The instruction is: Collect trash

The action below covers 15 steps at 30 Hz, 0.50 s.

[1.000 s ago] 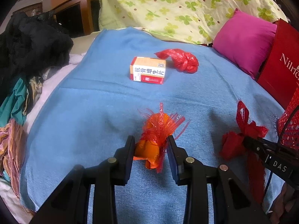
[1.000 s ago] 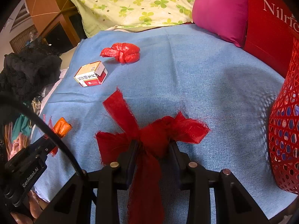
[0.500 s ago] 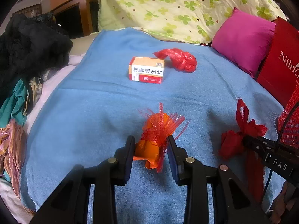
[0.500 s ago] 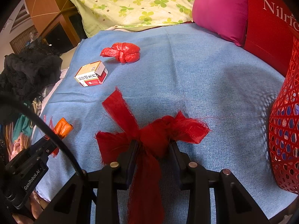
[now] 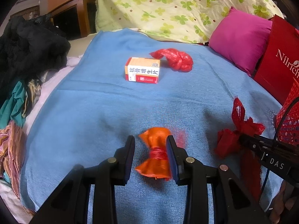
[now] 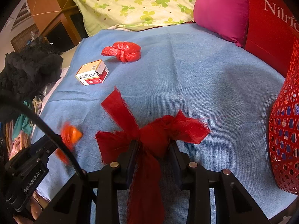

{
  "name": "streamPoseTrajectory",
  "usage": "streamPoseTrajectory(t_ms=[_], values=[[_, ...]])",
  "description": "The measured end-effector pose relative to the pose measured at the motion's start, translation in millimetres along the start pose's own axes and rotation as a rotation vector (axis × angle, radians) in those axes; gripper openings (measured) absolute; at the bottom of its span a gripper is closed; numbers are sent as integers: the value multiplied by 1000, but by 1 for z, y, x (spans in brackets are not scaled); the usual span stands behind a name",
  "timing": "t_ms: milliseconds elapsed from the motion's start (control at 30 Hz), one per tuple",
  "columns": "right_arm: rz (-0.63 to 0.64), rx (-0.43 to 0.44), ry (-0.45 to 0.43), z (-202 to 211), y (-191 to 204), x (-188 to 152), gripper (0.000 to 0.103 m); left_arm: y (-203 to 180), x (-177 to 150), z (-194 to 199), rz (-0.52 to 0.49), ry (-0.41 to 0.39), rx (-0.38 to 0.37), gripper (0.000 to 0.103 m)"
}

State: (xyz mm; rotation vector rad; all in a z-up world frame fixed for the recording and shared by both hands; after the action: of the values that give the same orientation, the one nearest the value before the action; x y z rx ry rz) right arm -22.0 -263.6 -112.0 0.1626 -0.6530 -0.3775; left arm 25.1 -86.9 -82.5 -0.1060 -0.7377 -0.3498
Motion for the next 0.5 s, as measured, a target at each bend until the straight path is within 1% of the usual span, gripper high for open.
streamPoseTrajectory(t_ms=[200, 500], values=[[6, -1, -1, 0, 0, 0, 38, -1, -1, 1, -2, -2, -1, 36], [53, -19, -16, 2, 2, 0, 37, -3, -2, 1, -5, -2, -4, 36]])
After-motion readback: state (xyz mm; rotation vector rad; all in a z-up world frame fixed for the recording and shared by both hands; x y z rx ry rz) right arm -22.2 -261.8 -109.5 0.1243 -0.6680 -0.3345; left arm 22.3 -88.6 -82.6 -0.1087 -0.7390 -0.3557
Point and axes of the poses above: each gripper's, at about its wrist camera, not at the fingertips, and z roughly against the way its jaws point, y to its left, x to its top, the point moved 9 cm from there along -z, roughly the way its jaws point, and after that the axes turned 2 degrees about -z, right-handed, at the moved point
